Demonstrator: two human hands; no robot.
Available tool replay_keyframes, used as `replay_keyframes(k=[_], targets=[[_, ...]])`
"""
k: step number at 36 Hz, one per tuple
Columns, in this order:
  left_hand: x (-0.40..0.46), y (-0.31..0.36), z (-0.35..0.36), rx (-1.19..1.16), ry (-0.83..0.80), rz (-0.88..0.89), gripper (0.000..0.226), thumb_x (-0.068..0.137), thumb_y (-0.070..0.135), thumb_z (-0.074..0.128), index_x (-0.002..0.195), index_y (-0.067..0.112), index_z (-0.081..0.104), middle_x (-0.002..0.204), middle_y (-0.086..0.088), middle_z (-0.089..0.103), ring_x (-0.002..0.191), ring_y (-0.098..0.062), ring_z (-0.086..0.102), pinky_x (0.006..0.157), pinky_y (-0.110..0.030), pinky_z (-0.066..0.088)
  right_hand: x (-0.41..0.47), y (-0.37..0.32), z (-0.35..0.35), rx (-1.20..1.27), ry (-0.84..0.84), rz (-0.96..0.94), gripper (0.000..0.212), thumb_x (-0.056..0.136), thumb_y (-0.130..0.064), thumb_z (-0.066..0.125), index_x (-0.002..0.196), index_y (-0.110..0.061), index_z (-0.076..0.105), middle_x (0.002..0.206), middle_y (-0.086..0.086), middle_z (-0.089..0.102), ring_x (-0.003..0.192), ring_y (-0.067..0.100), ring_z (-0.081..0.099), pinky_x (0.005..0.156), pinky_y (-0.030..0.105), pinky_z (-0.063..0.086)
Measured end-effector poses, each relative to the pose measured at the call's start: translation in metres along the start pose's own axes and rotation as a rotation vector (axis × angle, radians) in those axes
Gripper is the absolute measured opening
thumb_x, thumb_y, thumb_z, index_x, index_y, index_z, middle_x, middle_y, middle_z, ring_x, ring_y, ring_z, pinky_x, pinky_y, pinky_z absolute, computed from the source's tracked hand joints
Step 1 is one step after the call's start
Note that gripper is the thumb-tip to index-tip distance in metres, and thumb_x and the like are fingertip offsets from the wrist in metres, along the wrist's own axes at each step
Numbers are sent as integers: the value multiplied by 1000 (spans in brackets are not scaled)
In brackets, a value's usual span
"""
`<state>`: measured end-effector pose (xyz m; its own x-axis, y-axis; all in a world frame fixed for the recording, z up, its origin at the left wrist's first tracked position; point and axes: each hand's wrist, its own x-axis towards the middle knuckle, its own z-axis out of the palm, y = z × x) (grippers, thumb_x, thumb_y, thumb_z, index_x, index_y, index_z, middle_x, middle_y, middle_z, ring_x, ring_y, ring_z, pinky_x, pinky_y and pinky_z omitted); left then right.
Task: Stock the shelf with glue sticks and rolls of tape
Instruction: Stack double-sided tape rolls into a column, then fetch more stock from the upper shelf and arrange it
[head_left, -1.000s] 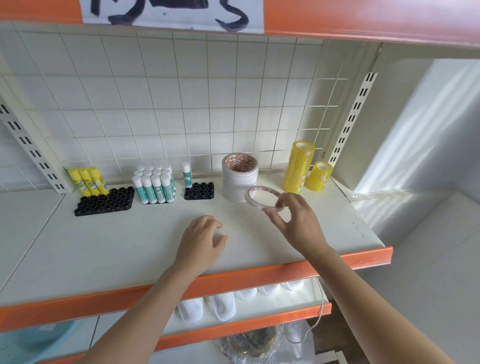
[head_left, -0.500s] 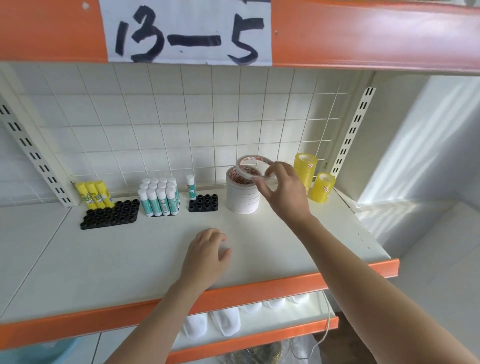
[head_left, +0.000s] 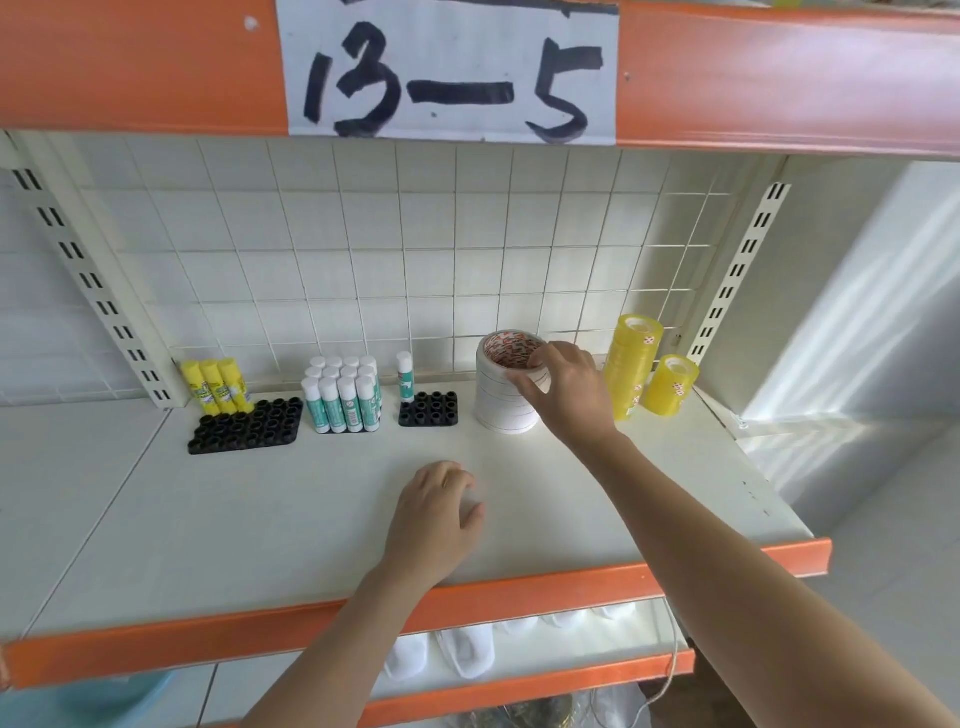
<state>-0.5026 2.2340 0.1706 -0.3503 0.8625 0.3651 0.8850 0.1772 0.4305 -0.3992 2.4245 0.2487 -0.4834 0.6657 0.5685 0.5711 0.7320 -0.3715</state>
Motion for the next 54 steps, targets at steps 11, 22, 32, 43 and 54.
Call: replay_keyframes(k=[11, 22, 32, 43, 54], targets=[[0, -3, 3, -1, 17, 6, 26, 78, 32, 58, 94, 14, 67, 104, -2, 63, 105, -25, 60, 89, -37, 48, 1, -3, -1, 14, -67, 13, 36, 90, -44, 63, 107, -13, 69, 126, 9, 58, 113, 33, 54, 82, 40, 50], [0, -2, 2, -4, 4, 3, 27, 77, 30, 60, 96, 13, 68, 104, -3, 62, 106, -26, 59, 91, -37, 47, -1, -6, -4, -33, -89, 7, 36, 89, -44, 64, 104, -12, 68, 126, 8, 56, 109, 33, 54, 77, 40, 49], [0, 0, -1, 2, -19, -9, 28, 79, 32, 59, 99, 14, 68, 106, -1, 62, 108, -23, 58, 92, -37, 46, -3, -9, -6, -51, -202, 42, 39, 95, -46, 53, 118, -16, 62, 138, 6, 46, 121, 31, 48, 91, 43, 44], [2, 11, -14, 58, -183, -28, 50, 85, 45, 30, 112, 15, 60, 120, -1, 55, 118, -23, 49, 98, -33, 39, -13, -11, -21, -97, -372, -20, 54, 97, -51, 41, 148, -34, 30, 160, -3, 15, 145, 22, 19, 108, 51, 33], [17, 32, -80, 249, -532, -50, 33, 97, 32, 43, 123, 16, 55, 128, -1, 48, 121, -21, 43, 96, -35, 41, -27, -35, -69, -147, -342, 3, 56, 98, -49, 41, 150, -34, 25, 159, 1, 19, 146, 21, 16, 109, 48, 31]])
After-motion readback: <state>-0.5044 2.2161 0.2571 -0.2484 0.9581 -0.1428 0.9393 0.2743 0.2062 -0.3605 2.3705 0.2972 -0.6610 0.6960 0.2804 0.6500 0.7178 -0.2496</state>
